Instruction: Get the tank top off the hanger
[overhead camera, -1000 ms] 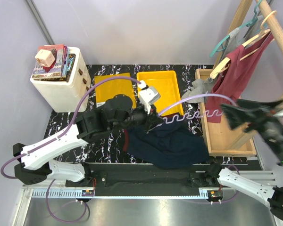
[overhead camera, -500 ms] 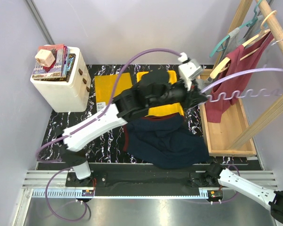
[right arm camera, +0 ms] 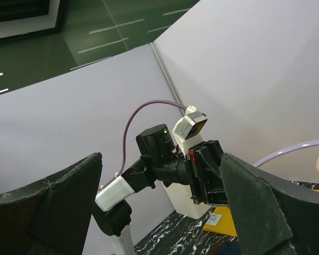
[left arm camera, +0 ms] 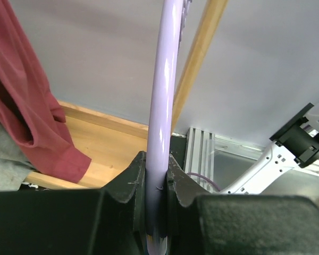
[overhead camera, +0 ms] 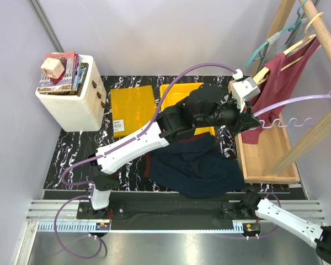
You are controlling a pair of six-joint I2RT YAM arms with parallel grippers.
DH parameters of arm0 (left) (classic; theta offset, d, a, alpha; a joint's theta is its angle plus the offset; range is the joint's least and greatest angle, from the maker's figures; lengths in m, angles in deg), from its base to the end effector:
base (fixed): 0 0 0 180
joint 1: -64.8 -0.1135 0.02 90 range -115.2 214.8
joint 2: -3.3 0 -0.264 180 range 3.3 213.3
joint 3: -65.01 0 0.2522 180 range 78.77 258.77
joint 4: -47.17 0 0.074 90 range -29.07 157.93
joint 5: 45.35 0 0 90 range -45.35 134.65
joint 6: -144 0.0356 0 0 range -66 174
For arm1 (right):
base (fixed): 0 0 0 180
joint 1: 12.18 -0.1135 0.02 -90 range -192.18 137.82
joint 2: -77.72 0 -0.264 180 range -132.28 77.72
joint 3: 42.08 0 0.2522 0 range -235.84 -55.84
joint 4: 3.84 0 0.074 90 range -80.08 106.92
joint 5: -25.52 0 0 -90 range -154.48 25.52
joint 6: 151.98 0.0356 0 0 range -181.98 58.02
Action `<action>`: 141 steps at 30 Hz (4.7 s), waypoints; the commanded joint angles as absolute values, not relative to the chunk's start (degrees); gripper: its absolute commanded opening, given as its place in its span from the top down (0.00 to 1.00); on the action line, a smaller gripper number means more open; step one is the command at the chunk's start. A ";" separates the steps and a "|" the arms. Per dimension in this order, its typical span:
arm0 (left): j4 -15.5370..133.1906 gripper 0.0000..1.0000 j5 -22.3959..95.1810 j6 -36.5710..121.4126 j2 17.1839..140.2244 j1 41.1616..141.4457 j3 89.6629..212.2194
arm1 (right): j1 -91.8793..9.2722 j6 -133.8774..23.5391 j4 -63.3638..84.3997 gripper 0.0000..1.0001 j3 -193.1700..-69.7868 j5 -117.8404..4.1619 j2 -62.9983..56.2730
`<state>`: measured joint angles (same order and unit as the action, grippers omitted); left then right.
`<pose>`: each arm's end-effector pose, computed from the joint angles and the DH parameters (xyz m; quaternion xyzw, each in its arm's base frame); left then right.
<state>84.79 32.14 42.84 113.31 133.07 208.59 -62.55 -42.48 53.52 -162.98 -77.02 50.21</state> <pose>0.1517 -0.4013 0.4933 0.4129 0.6033 -0.4943 0.4703 -0.0841 -0.1136 0.5512 -0.0262 0.4607 0.4666 0.7546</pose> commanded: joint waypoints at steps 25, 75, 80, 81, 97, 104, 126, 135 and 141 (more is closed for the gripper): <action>80.44 0.01 48.00 40.75 68.00 133.36 156.93 | -62.71 -45.63 52.81 0.00 -152.80 -85.13 52.32; 70.42 1.00 60.75 28.51 92.36 138.90 146.27 | -62.71 -36.76 51.93 0.00 -134.86 -77.13 48.54; 70.51 1.00 55.04 30.26 84.78 133.20 147.15 | -62.71 -37.55 51.85 0.00 -136.26 -81.34 49.15; 70.42 1.00 54.42 30.53 82.51 130.49 147.93 | -62.71 -37.72 51.85 0.01 -136.70 -81.88 49.07; 64.37 1.00 27.54 29.05 88.72 106.21 175.53 | -62.71 -39.13 48.68 0.00 -138.72 -83.82 42.92; 56.46 1.00 11.62 16.92 101.71 98.04 183.36 | -62.71 -39.22 47.89 0.00 -138.81 -83.99 41.95; 56.18 1.00 8.18 16.91 109.47 87.57 180.82 | -62.71 -37.64 46.84 0.00 -137.49 -82.41 40.98; 56.36 1.00 8.79 17.97 108.15 86.60 174.22 | -62.71 -38.43 45.35 0.00 -136.00 -82.76 40.10; 60.75 1.00 13.44 22.62 111.14 90.29 176.86 | -62.71 -38.60 45.34 0.00 -135.56 -82.67 40.36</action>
<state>61.73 11.14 19.32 111.65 87.81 173.36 -62.55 -38.15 47.83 -135.96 -82.85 40.75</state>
